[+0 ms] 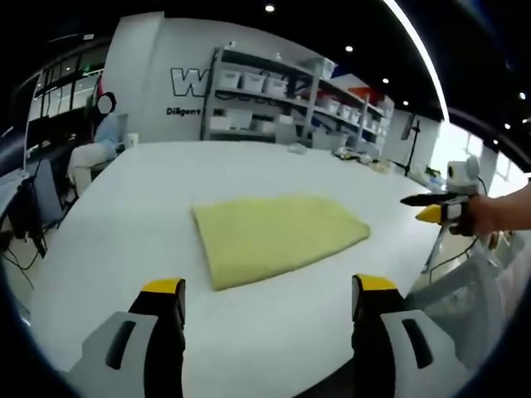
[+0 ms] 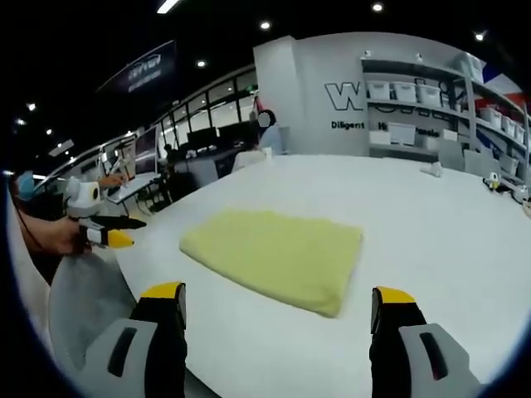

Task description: Fold the garment on the visible template until the final outline fits inside the template.

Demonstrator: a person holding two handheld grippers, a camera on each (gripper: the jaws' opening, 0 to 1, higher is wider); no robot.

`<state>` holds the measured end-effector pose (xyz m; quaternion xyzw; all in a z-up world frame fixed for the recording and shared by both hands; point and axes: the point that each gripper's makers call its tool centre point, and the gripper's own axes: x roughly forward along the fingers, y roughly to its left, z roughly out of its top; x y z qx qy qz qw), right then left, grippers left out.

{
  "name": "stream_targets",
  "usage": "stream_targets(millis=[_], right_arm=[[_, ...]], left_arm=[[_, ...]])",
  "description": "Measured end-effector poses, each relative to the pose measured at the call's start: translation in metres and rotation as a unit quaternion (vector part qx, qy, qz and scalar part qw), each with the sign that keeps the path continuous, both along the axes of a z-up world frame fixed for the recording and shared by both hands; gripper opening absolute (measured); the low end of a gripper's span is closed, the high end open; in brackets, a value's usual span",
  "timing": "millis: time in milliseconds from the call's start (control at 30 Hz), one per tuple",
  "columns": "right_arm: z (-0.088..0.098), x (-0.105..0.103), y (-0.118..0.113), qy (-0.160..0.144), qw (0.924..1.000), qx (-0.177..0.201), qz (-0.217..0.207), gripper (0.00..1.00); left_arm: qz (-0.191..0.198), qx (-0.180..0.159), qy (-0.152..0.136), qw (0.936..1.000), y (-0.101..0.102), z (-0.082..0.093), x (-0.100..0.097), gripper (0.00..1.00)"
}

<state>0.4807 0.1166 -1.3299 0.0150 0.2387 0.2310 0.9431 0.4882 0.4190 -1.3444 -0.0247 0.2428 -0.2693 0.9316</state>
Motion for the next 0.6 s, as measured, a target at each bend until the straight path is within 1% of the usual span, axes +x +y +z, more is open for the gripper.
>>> stream_targets(millis=[167, 600], right_arm=[[-0.0021, -0.0004, -0.0009, 0.005, 1.0000, -0.002, 0.001, 0.90], [0.0005, 0.0046, -0.0045, 0.002, 1.0000, -0.001, 0.001, 0.90]], left_arm=[[0.001, 0.000, 0.000, 1.0000, 0.0006, -0.0003, -0.0002, 0.81], [0.000, 0.006, 0.004, 1.0000, 0.0004, -0.0024, -0.0009, 0.81]])
